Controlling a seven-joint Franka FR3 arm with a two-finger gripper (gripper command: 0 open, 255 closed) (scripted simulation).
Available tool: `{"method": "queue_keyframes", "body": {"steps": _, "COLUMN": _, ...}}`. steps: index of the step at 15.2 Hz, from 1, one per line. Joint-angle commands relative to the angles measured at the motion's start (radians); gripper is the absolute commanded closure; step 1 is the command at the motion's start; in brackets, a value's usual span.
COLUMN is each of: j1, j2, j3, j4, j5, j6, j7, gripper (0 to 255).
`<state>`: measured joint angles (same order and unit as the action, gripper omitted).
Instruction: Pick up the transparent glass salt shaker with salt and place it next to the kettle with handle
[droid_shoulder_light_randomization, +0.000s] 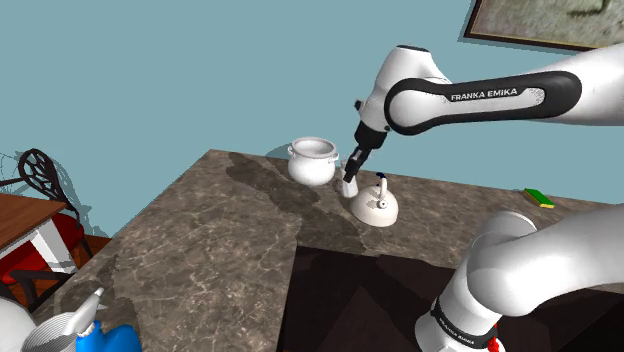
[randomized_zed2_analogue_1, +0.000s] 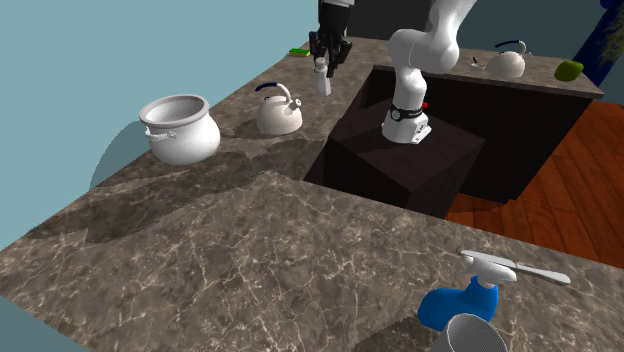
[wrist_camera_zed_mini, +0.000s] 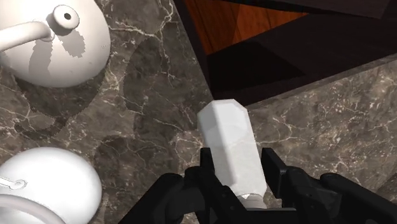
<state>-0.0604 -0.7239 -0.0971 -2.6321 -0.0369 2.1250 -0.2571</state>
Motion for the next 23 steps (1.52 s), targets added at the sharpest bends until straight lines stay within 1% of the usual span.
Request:
{"method": "queue_keyframes", "body": {"steps": 1, "j1": -0.023, "j2": -0.033, "j3": -0.039, "j4": -0.022, "j5": -0.02, "j6": -0.012, "j7": -0.046, "gripper": 255}}
{"method": "queue_keyframes", "body": {"steps": 7, "j1": -0.108, "j2": -0.128, "j3": -0.167, "j4": -0.057, "j5": -0.096, "j6": -0.07, "j7": -0.192, "gripper": 255}}
{"method": "queue_keyframes", "body": {"steps": 12, "j1": -0.18, "j2": -0.166, "j3": -0.28, "j4": -0.051, "j5": -0.165, "j6": -0.111, "j7": -0.321, "gripper": 255}}
{"method": "queue_keyframes", "body": {"steps": 18, "j1": -0.247, "j2": -0.16, "j3": -0.423, "j4": 0.0, "j5": -0.241, "j6": -0.146, "j7": -0.477, "gripper": 255}}
{"method": "queue_keyframes", "body": {"steps": 23, "j1": -0.275, "j2": -0.119, "j3": -0.547, "j4": 0.075, "j5": -0.292, "j6": -0.163, "j7": -0.606, "gripper": 255}}
